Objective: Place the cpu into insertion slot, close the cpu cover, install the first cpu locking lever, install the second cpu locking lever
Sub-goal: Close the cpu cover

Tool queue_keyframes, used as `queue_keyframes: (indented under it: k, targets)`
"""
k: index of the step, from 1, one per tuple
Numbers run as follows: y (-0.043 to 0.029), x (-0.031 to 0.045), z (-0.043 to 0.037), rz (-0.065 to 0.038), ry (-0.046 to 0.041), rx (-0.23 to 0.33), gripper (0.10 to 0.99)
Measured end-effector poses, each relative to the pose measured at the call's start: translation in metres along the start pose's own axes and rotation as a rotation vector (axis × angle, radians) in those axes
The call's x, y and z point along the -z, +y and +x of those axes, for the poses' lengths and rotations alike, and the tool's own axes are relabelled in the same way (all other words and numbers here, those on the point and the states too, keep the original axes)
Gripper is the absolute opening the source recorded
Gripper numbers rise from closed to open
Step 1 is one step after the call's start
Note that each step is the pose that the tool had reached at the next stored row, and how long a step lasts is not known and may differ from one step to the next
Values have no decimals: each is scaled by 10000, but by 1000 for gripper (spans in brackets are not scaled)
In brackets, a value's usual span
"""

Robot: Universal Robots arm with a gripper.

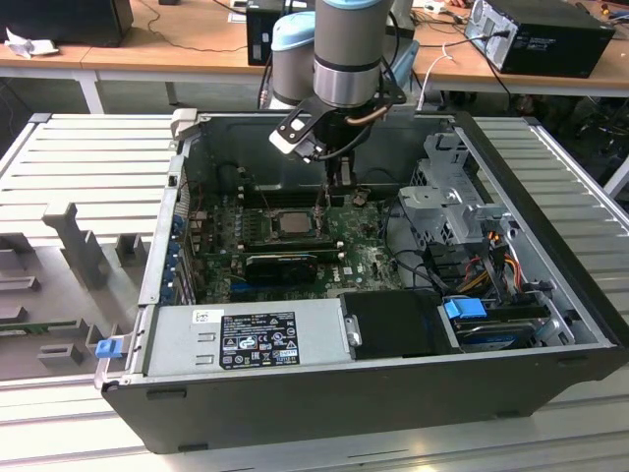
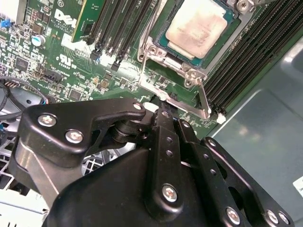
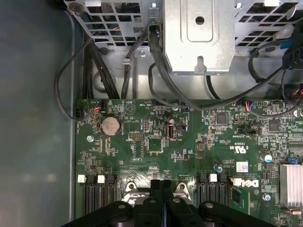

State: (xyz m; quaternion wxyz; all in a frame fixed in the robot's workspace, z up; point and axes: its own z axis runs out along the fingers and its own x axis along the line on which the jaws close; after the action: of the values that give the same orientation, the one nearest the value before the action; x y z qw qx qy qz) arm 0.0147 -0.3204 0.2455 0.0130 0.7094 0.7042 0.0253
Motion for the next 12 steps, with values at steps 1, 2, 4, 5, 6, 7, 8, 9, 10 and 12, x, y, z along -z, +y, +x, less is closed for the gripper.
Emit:
queue_keyframes:
  k: [1,2,4,5,6,7,8,9,10,12]
  targets:
    - [-11,1,0,3,0,1,106]
    - [-25,1,0,5,0,0,106]
    - [-60,1,0,7,-1,0,106]
    - [-90,0,0,7,0,0,106]
    - [-131,1,0,8,-1,1,106]
    - [-193,2,-1,8,1,-1,106]
    - [-215,2,-1,9,1,1,106]
    - [-244,2,0,9,2,1,106]
    - [-281,2,-1,9,3,-1,106]
    - [-322,1,-2,11,0,1,106]
